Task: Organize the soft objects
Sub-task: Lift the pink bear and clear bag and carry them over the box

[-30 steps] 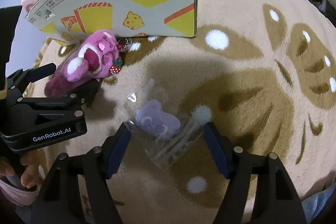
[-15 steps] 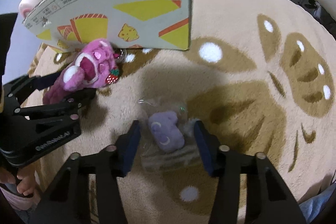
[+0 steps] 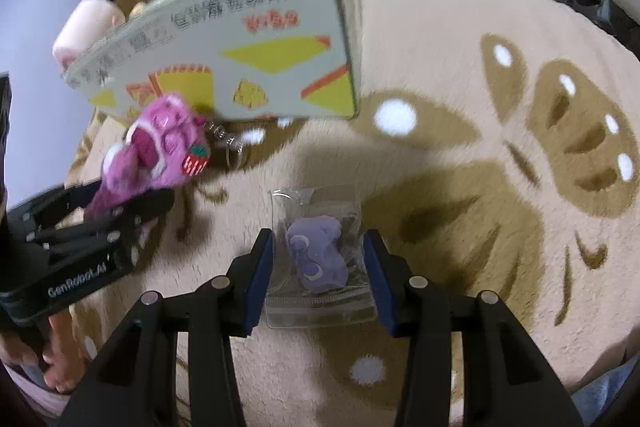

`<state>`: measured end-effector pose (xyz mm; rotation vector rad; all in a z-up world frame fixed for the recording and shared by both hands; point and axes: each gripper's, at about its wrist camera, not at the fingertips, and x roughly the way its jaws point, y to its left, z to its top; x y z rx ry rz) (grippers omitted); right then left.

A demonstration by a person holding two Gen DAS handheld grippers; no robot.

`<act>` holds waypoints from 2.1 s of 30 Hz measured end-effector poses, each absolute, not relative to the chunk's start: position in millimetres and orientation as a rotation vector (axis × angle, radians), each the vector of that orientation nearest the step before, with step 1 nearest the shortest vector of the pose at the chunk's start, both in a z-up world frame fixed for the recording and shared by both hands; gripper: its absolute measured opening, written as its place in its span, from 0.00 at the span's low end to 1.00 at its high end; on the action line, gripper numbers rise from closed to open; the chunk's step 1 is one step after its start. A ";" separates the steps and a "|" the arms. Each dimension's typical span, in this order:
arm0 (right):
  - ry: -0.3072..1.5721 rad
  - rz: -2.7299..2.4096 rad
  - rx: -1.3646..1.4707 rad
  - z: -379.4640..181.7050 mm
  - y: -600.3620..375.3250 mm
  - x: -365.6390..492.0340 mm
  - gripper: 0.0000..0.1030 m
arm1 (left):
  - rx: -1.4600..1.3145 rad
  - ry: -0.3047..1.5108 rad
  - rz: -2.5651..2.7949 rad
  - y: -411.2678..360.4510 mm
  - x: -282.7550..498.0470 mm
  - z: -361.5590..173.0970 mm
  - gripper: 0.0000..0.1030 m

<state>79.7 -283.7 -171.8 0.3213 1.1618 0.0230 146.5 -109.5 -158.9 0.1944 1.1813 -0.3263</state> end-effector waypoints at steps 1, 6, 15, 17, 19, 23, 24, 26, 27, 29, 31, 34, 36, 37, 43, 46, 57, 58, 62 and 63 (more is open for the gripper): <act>1.148 0.022 0.326 -168.2 -285.5 79.2 0.46 | 0.192 1.177 -0.322 -106.2 148.5 -151.9 0.62; 1.034 0.029 0.352 -144.4 -297.3 74.4 0.46 | 0.176 1.128 -0.292 -96.0 130.5 -135.6 0.62; 0.784 0.024 0.322 -100.5 -303.7 59.8 0.46 | 0.144 1.006 -0.269 -74.9 108.4 -112.3 0.62; 0.747 0.024 0.320 -92.3 -301.3 55.9 0.46 | 0.134 0.971 -0.281 -74.4 99.9 -101.7 0.62; 0.708 0.023 0.314 -84.7 -298.2 48.9 0.46 | 0.131 0.932 -0.289 -73.3 92.7 -91.3 0.62; 0.645 0.024 0.283 -74.0 -290.6 43.4 0.46 | 0.124 0.849 -0.284 -68.1 82.3 -74.9 0.62; 0.620 0.023 0.269 -68.1 -289.9 40.4 0.46 | 0.128 0.822 -0.274 -67.5 79.0 -70.0 0.62; 0.590 0.028 0.245 -57.6 -289.1 39.6 0.46 | 0.137 0.769 -0.267 -68.2 73.8 -60.9 0.62; 0.578 0.026 0.236 -54.0 -287.9 36.3 0.46 | 0.134 0.748 -0.266 -68.3 72.1 -57.6 0.62; 0.551 0.026 0.212 -44.3 -285.4 36.5 0.46 | 0.138 0.713 -0.258 -69.7 70.1 -52.9 0.62; 0.536 0.026 0.200 -39.5 -284.4 37.4 0.46 | 0.146 0.677 -0.240 -70.7 69.3 -48.1 0.62; 0.513 0.028 0.181 -32.0 -279.9 39.9 0.46 | 0.113 0.649 -0.234 -66.7 73.3 -41.7 0.62; 0.496 0.030 0.171 -26.5 -277.7 42.5 0.46 | 0.099 0.629 -0.223 -64.6 76.9 -36.7 0.62; 0.488 0.028 0.165 -23.7 -276.5 44.7 0.46 | 0.094 0.617 -0.220 -63.7 80.0 -33.0 0.62; 0.467 0.029 0.166 -21.0 -274.6 58.2 0.46 | 0.120 0.567 -0.226 -68.6 93.8 -17.9 0.63; 0.472 0.039 0.191 -21.0 -277.3 68.6 0.46 | 0.085 0.565 -0.236 -67.2 101.3 -12.1 0.63; 0.426 0.047 0.163 0.0 -281.7 94.9 0.47 | 0.128 0.498 -0.239 -78.6 118.1 4.0 0.63; 0.422 0.047 0.159 1.1 -281.9 97.1 0.47 | 0.140 0.489 -0.237 -80.6 120.2 5.7 0.63; 0.423 0.051 0.147 2.5 -283.7 106.5 0.47 | 0.154 0.475 -0.239 -85.9 127.8 8.1 0.63; 0.427 0.052 0.141 1.8 -283.5 109.4 0.47 | 0.153 0.477 -0.239 -86.7 130.3 7.3 0.63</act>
